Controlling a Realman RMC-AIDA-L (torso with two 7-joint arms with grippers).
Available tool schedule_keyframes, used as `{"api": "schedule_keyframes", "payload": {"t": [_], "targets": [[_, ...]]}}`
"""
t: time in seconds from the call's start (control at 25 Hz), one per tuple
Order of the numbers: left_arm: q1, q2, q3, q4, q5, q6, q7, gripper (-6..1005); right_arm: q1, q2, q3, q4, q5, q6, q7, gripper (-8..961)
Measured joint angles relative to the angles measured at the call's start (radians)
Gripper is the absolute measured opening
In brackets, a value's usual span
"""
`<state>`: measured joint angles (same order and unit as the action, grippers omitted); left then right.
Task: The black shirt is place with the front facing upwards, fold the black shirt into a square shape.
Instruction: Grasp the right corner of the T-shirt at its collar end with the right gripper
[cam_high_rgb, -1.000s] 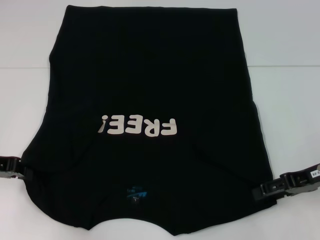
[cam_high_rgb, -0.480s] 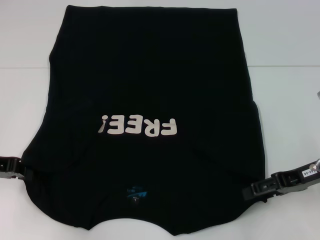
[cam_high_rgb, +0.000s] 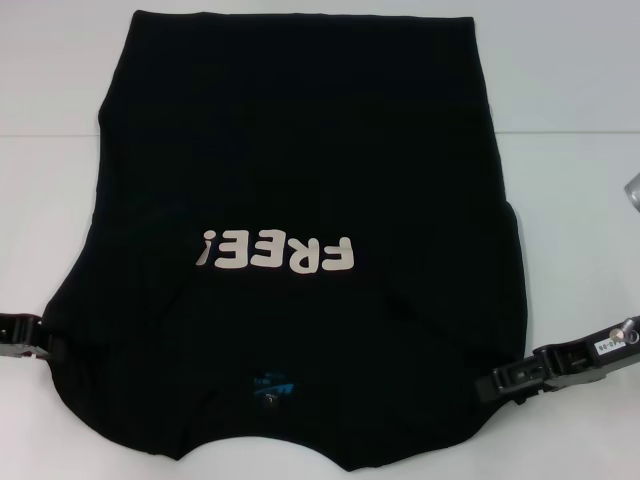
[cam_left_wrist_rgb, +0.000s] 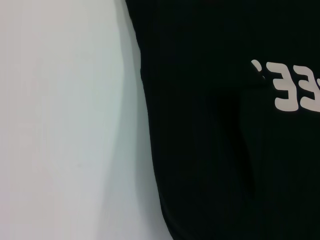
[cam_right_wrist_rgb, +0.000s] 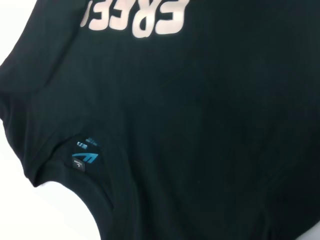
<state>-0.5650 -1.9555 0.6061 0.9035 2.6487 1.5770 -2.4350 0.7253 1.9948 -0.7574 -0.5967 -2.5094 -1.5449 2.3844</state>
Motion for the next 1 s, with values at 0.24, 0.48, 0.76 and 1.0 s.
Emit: {"api": "schedule_keyframes", "payload": {"t": [0.24, 0.48, 0.76, 1.0], "targets": [[0.001, 0.0, 0.0, 0.0, -0.001, 0.0, 0.001, 35, 0.011, 0.005, -0.001, 0.005, 0.0, 0.003, -0.006, 705], [0.001, 0.0, 0.0, 0.0, -0.001, 0.0, 0.004, 35, 0.019, 0.012, -0.005, -0.002, -0.012, 0.018, -0.012, 682], [0.0, 0.0, -0.015, 0.0, -0.001, 0.002, 0.015, 36, 0.027, 0.012, -0.019, 0.002, -0.017, 0.025, -0.011, 581], [-0.001, 0.001, -0.026, -0.002, -0.002, 0.005, 0.026, 36, 0.034, 0.013, -0.028, 0.004, -0.017, 0.027, -0.006, 356]]}}
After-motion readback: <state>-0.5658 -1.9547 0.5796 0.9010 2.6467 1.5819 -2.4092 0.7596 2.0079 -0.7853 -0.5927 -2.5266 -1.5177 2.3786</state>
